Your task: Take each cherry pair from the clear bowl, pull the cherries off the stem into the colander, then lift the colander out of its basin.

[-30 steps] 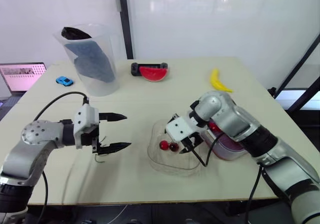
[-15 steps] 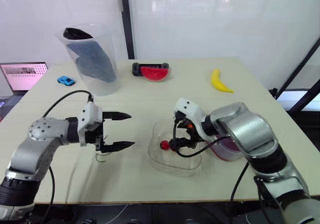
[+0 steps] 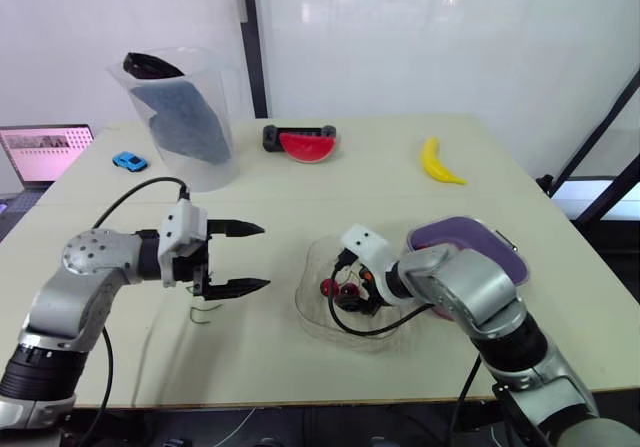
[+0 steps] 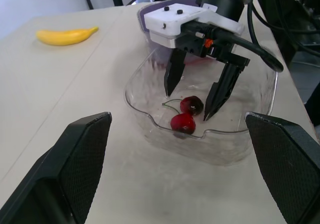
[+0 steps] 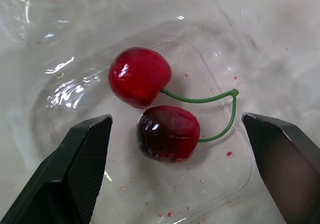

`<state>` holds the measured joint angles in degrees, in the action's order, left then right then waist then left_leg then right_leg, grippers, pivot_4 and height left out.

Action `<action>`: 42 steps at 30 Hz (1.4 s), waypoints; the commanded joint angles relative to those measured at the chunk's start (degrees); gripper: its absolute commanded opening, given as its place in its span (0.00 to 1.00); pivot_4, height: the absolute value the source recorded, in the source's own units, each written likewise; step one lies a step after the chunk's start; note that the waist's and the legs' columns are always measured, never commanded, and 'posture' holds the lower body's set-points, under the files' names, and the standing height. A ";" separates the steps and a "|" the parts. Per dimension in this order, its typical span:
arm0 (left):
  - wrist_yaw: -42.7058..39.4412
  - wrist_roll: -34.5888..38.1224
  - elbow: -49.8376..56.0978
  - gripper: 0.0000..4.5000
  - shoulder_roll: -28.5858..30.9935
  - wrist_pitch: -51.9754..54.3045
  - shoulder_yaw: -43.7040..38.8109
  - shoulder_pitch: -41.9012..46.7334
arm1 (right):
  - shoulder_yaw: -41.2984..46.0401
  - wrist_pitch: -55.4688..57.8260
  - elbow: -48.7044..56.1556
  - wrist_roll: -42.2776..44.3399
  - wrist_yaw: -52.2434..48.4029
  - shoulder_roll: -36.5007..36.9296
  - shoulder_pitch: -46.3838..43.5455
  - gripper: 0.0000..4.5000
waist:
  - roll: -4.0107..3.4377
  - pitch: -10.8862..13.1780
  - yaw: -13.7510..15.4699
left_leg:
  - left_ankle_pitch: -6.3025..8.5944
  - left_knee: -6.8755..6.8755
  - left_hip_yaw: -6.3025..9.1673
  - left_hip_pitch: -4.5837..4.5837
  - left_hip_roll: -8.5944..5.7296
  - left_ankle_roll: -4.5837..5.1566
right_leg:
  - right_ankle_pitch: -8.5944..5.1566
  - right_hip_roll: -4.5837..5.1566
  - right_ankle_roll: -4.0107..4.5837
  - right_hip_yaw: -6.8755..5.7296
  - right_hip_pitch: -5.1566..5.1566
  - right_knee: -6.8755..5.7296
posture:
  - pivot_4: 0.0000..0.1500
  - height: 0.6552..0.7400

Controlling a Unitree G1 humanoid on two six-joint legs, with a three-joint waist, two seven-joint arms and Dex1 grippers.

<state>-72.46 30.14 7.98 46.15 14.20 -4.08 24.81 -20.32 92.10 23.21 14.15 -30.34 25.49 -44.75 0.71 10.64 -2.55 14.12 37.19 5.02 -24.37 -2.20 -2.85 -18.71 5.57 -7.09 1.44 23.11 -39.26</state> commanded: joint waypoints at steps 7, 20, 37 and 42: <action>0.51 -0.06 1.78 1.00 0.62 -0.78 -1.45 0.02 | -2.12 0.40 -0.17 8.43 7.14 2.92 -3.14 0.37 | 0.00 0.00 0.05 | 0.00 0.00 0.01 0.00 0.01 0.00 | 0.00 0.00 0.00 0.00 0.00 0.00 | 1.00 1.00; 4.49 3.36 1.32 1.00 -0.68 6.62 -1.95 2.58 | -9.62 -11.99 10.27 13.68 -3.24 17.58 -11.97 0.37 | 0.00 0.00 0.01 | 0.04 0.02 0.02 0.00 0.01 0.06 | 0.00 0.00 0.00 -0.02 -0.01 0.02 | 1.00 1.00; 23.57 25.47 -8.11 1.00 -9.46 40.65 -10.52 21.85 | -5.69 -80.57 1.26 -18.50 -8.07 21.66 1.13 0.37 | 0.18 -0.07 0.10 | -0.10 0.15 -0.02 -0.01 -0.03 -0.17 | 0.00 -0.01 -0.01 -0.01 -0.05 0.00 | 1.00 1.00; 22.44 27.18 -6.53 1.00 -10.12 41.82 -9.81 21.49 | -5.43 -94.28 0.00 -34.03 -0.43 20.72 6.49 0.37 | 0.18 -0.07 0.02 | -0.20 0.09 -0.04 -0.01 -0.03 -0.35 | 0.00 0.00 -0.01 0.00 -0.02 0.01 | 1.00 1.00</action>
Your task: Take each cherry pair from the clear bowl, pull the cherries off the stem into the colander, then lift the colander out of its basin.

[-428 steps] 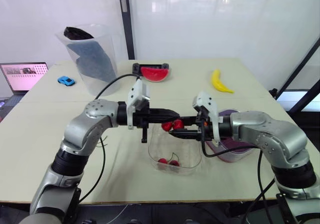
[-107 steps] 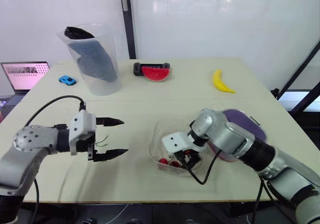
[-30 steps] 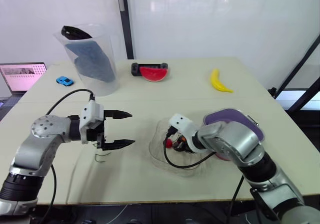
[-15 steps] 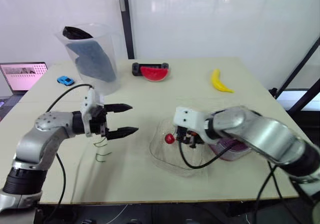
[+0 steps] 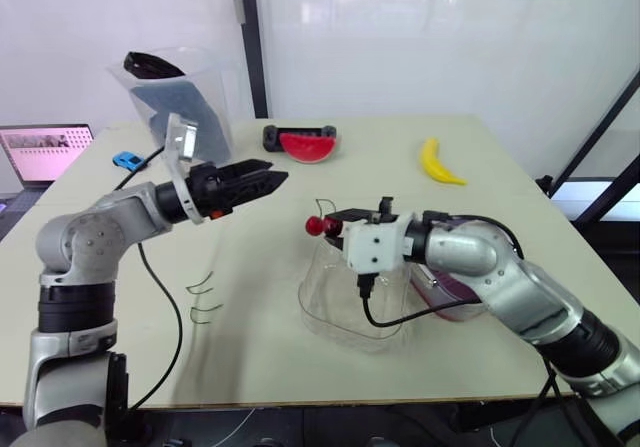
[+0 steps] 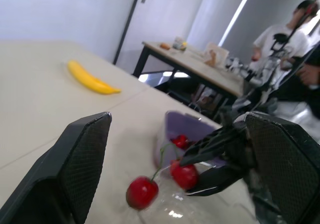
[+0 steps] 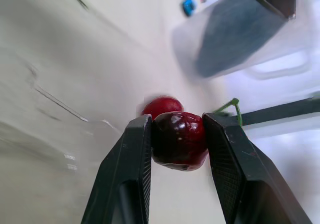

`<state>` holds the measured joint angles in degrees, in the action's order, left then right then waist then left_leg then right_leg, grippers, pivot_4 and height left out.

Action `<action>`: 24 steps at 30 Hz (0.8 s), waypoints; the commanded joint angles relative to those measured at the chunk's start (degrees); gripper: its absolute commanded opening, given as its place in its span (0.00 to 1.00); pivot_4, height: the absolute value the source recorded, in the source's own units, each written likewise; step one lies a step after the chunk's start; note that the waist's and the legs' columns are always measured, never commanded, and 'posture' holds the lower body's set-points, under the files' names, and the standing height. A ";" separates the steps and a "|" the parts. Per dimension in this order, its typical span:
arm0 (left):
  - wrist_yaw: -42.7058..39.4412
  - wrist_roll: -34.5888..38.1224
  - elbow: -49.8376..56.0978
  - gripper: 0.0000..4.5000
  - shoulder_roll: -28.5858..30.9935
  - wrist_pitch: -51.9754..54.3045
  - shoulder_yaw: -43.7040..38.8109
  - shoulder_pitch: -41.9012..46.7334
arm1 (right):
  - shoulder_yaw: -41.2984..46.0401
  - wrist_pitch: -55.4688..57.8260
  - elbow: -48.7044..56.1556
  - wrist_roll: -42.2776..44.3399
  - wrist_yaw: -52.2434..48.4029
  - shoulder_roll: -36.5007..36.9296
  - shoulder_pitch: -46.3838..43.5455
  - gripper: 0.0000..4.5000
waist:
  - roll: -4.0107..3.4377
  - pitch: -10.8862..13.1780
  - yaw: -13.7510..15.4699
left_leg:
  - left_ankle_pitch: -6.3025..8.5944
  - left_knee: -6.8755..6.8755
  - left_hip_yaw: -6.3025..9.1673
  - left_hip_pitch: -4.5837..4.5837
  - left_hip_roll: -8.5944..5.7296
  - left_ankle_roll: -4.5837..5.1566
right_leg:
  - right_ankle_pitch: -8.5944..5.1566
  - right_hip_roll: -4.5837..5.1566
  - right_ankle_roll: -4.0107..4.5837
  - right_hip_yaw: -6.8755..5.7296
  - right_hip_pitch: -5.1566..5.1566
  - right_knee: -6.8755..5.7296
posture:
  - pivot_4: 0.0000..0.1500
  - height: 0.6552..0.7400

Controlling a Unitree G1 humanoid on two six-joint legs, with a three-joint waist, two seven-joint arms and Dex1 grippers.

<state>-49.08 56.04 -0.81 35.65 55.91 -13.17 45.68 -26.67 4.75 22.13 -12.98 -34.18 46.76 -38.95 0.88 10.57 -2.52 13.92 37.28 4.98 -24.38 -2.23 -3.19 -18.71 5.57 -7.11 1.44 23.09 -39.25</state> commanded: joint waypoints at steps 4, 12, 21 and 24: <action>-2.55 -1.08 4.20 1.00 -0.33 -2.83 1.41 -0.89 | 3.15 -10.42 1.35 -12.35 6.75 -3.35 3.37 0.37 | 0.00 0.00 0.00 | -0.02 -0.02 0.00 0.01 0.01 -0.04 | 0.00 -0.01 0.00 0.01 -0.01 0.00 | 1.00 1.00; -2.02 -5.04 7.33 1.00 -4.40 -8.91 4.31 -3.23 | 5.58 -11.74 1.09 -14.74 5.60 -9.04 3.54 0.37 | 0.01 0.00 0.20 | -0.04 0.00 0.00 0.01 0.01 -0.06 | 0.00 -0.01 0.01 0.01 -0.06 0.01 | 1.00 1.00; -0.71 -7.19 6.93 0.94 -7.89 -12.18 4.88 -3.94 | 7.31 -12.08 0.90 -15.40 4.17 -12.07 3.59 0.36 | 0.01 0.00 0.09 | -0.04 0.00 0.00 0.03 0.01 -0.06 | 0.00 -0.01 0.00 0.01 -0.06 0.00 | 1.00 1.00; -0.58 -6.71 6.42 0.69 -8.53 -12.28 4.46 -3.59 | 7.58 -12.38 0.87 -15.55 3.83 -12.47 3.66 0.35 | 0.01 -0.01 0.20 | -0.04 0.01 0.01 0.03 0.00 -0.06 | 0.00 -0.01 0.01 0.01 -0.08 0.00 | 1.00 1.00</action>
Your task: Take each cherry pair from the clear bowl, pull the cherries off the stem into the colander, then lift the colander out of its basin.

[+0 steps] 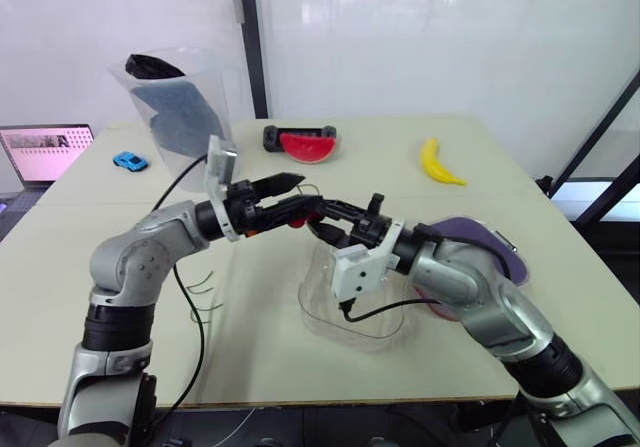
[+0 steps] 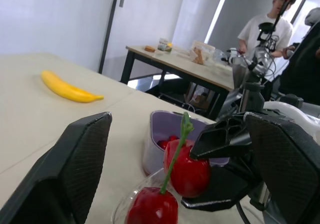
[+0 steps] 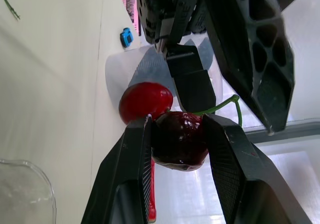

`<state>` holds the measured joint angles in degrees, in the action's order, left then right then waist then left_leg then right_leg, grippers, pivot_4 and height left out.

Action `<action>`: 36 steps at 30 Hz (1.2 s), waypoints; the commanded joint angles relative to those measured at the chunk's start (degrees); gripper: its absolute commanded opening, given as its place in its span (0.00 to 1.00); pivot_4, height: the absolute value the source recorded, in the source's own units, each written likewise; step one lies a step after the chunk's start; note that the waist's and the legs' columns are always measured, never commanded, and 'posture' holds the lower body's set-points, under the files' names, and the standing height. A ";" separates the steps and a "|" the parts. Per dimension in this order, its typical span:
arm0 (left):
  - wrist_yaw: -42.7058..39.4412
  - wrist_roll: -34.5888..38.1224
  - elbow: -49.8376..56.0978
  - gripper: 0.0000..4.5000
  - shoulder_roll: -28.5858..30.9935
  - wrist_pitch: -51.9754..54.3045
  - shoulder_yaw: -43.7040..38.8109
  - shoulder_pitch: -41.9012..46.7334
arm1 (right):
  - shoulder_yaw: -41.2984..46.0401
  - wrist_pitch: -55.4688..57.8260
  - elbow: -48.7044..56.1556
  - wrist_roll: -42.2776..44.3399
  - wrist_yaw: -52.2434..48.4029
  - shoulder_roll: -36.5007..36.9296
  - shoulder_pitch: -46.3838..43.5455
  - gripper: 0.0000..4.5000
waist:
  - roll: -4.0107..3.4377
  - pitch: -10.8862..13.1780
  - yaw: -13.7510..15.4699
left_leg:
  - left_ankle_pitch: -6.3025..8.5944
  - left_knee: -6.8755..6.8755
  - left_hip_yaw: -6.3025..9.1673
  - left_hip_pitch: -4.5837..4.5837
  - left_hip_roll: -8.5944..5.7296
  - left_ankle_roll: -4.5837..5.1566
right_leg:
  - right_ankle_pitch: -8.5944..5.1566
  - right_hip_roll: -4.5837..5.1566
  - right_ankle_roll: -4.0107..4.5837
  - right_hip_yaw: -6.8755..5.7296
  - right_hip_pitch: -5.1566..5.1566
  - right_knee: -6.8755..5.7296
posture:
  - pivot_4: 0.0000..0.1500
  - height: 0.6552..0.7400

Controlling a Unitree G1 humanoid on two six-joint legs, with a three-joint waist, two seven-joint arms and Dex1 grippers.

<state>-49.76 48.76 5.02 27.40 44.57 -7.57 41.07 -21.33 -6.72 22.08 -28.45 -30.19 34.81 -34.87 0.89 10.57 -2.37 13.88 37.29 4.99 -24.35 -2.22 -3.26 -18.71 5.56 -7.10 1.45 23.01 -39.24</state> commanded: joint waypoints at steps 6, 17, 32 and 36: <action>-0.35 0.57 0.22 0.01 -0.60 -0.99 -0.82 1.74 | 2.74 -1.44 1.03 -0.09 -0.81 -0.74 -0.34 0.35 | 0.00 0.00 -0.04 | 0.00 0.00 0.00 0.00 0.00 0.00 | 0.00 0.00 0.00 0.00 -0.01 0.00 | 1.00 1.00; -0.81 1.15 -0.89 0.00 -0.90 -0.72 -1.32 3.06 | 5.18 2.28 2.70 8.75 -6.88 -2.24 2.29 0.66 | 0.00 0.00 -0.01 | 0.00 0.02 0.01 0.01 0.00 0.00 | 0.00 0.00 0.00 -0.02 -0.04 0.00 | 1.00 1.00; -3.30 4.40 -1.87 0.00 0.39 2.51 -2.39 4.15 | 27.38 57.94 10.06 70.89 -3.84 -10.28 1.44 0.98 | -0.01 0.01 -0.08 | 0.01 -0.05 0.12 0.32 0.06 0.03 | 0.00 0.00 0.00 -0.03 -0.34 0.05 | 1.00 1.00; -2.79 5.50 0.32 0.00 0.10 3.66 -1.88 3.50 | 29.00 68.49 8.32 81.38 1.10 -11.62 -1.80 0.98 | -0.01 0.01 -0.06 | 0.02 -0.11 0.13 0.32 0.08 0.03 | 0.00 0.00 0.00 -0.04 -0.34 0.07 | 1.00 1.00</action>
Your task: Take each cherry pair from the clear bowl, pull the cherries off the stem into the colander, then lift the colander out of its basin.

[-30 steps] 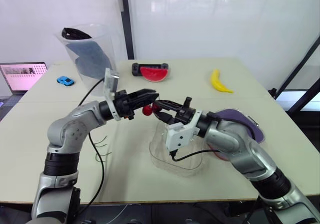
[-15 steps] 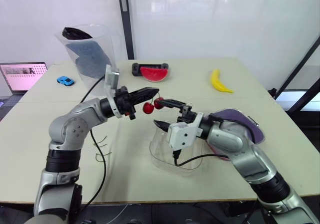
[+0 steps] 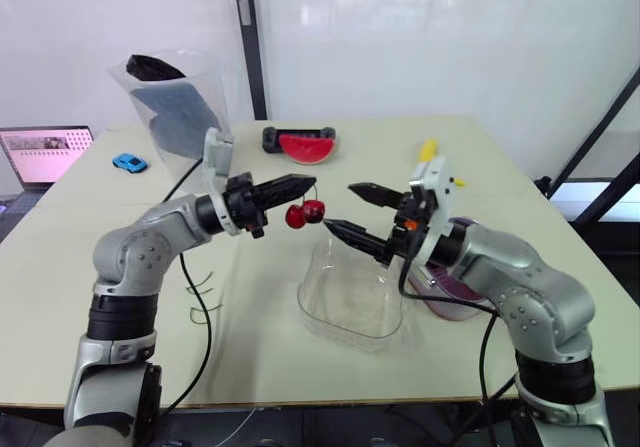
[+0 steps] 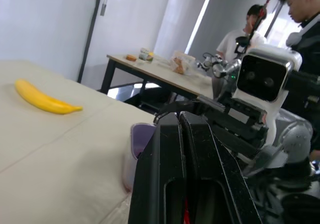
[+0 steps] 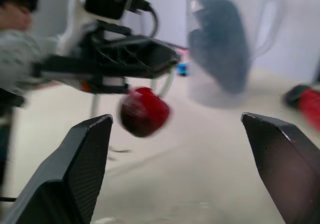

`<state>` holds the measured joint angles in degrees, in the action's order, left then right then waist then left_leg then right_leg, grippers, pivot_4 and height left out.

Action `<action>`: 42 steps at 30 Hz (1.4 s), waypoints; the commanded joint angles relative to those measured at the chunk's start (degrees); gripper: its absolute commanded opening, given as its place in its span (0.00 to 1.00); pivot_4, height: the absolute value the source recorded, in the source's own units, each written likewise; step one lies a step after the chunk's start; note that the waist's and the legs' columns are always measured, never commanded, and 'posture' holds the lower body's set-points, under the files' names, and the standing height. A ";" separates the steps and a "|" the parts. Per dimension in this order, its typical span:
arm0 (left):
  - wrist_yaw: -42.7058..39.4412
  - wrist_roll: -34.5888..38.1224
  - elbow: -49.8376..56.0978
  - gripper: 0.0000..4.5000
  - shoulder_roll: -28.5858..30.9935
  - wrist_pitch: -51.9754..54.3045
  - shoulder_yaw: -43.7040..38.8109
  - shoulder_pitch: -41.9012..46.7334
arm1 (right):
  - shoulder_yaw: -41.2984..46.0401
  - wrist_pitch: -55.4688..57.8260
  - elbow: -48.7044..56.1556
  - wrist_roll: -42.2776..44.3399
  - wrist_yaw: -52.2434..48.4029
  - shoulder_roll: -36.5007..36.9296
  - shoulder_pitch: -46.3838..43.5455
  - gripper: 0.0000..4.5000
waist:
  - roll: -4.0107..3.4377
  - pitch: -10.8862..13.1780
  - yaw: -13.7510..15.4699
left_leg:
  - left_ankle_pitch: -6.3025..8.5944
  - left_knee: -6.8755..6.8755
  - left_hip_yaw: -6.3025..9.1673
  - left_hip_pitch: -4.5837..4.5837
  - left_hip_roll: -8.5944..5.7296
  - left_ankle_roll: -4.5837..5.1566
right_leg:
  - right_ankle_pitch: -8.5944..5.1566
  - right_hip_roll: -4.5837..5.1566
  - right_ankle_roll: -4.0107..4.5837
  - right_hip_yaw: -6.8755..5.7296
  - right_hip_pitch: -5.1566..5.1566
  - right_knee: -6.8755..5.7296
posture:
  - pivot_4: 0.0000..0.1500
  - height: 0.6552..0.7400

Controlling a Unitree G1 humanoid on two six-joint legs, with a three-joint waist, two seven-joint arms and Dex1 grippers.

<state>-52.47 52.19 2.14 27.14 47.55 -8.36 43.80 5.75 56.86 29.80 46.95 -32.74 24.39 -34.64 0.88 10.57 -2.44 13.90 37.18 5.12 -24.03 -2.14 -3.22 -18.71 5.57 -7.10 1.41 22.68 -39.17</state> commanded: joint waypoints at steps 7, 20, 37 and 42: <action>0.92 2.99 4.46 0.00 0.00 1.32 -1.04 0.37 | 3.97 10.90 -1.91 15.07 12.91 -4.07 -3.86 0.98 | 0.00 0.00 0.01 | 0.15 0.03 -0.02 0.00 -0.03 0.26 | 0.00 0.02 0.00 0.01 0.01 -0.01 | 1.00 1.00; 0.02 1.96 4.19 0.00 0.15 0.66 0.14 0.17 | 4.74 10.11 -3.02 22.93 20.46 -3.89 -4.74 0.34 | 0.00 0.00 -0.06 | 0.16 0.02 -0.05 0.00 -0.05 0.28 | 0.00 0.00 0.00 0.01 0.02 -0.01 | 1.00 1.00; 0.07 1.41 3.46 0.00 0.41 -0.26 -0.22 0.61 | 1.92 11.54 -2.91 26.86 19.77 1.99 -1.64 0.15 | 0.00 0.00 0.05 | 0.22 0.02 -0.06 -0.01 -0.05 0.38 | 0.00 0.00 0.00 0.01 -0.01 0.02 | 1.00 1.00; -0.06 1.35 3.32 0.00 0.37 -0.52 -0.12 0.60 | 0.58 11.83 -2.56 27.26 17.97 5.46 -0.21 0.15 | 0.00 0.00 -0.06 | 0.23 0.02 -0.08 -0.01 -0.04 0.41 | 0.00 -0.01 0.00 0.02 0.01 0.02 | 1.00 1.00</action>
<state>-52.51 53.03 4.66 26.92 48.48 -5.67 43.50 7.04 67.87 25.67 73.36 -13.98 28.93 -35.71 0.88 10.57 -2.50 14.14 37.20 5.04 -24.04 -2.18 -2.81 -18.71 5.55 -7.10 1.43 22.69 -39.15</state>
